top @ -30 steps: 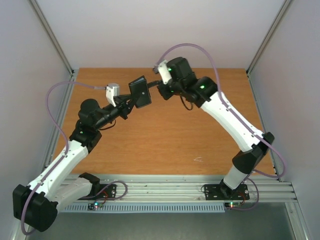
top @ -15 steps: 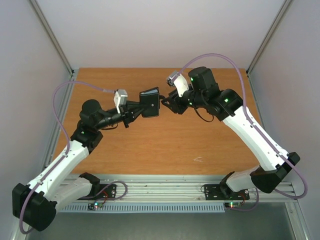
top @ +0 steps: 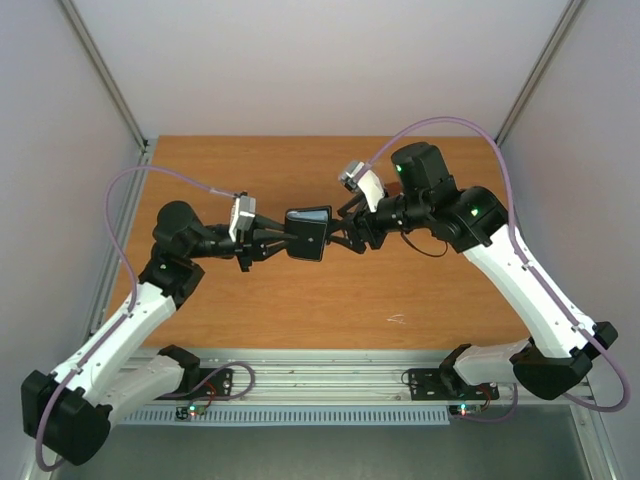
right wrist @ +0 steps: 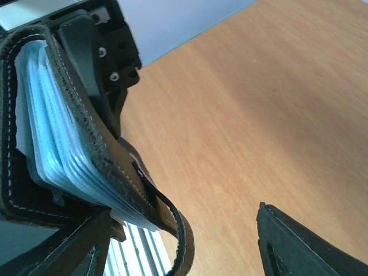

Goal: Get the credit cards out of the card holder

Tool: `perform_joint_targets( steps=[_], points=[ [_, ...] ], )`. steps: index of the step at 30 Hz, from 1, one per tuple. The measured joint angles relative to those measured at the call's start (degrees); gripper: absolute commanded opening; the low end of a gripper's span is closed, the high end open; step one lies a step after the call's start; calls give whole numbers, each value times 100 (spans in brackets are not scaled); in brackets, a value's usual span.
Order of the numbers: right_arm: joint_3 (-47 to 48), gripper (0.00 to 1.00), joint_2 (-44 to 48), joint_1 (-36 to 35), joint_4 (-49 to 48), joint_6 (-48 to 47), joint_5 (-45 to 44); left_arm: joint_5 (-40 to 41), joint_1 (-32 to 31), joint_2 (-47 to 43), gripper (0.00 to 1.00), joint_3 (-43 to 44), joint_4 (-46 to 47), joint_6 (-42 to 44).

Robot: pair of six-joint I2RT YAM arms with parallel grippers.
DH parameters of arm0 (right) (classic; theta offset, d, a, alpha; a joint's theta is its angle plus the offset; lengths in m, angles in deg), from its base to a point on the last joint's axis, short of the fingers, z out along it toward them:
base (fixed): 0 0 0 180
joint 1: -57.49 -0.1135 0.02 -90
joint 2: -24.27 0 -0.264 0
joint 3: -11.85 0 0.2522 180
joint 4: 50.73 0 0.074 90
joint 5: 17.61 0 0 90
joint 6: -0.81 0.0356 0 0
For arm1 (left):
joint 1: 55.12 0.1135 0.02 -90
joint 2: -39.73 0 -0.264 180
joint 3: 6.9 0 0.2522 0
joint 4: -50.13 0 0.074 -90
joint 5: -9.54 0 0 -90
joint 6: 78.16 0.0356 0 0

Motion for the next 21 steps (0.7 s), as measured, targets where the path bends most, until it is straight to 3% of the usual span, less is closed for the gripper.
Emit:
perform_joint_targets(
  steps=[3, 5, 6, 10, 11, 12, 14, 15, 17, 21],
  points=[
    [20, 69, 4, -87, 7, 4, 308, -103, -31, -120, 0, 0, 0, 20],
    [17, 60, -20, -212, -144, 24, 538, -140, -103, -164, 0, 0, 31, -22],
    [20, 52, -50, -278, -251, 33, 651, -160, -142, -168, 0, 0, 50, -72],
    [17, 4, -166, -378, -531, 79, 1086, -107, -186, -181, 0, 0, 81, -323],
    [9, 2, -177, -380, -597, 105, 1178, -59, -184, -188, 0, 0, 76, -365],
    [-9, 1, -164, -380, -647, 70, 1239, 31, -179, -201, 4, 0, 76, -518],
    [-131, 1, -66, -380, -793, 66, 1226, 146, -190, -249, 44, 0, 57, -739],
    [-197, 1, -7, -380, -881, 105, 1193, 286, -208, -286, 57, -2, 26, -833],
    [-254, 1, 63, -391, -951, 271, 916, 901, -251, -382, 65, -7, -105, -920],
    [-92, 1, -31, -413, -684, 911, -566, 2503, -238, -551, 65, -57, -636, -925]
  ],
)
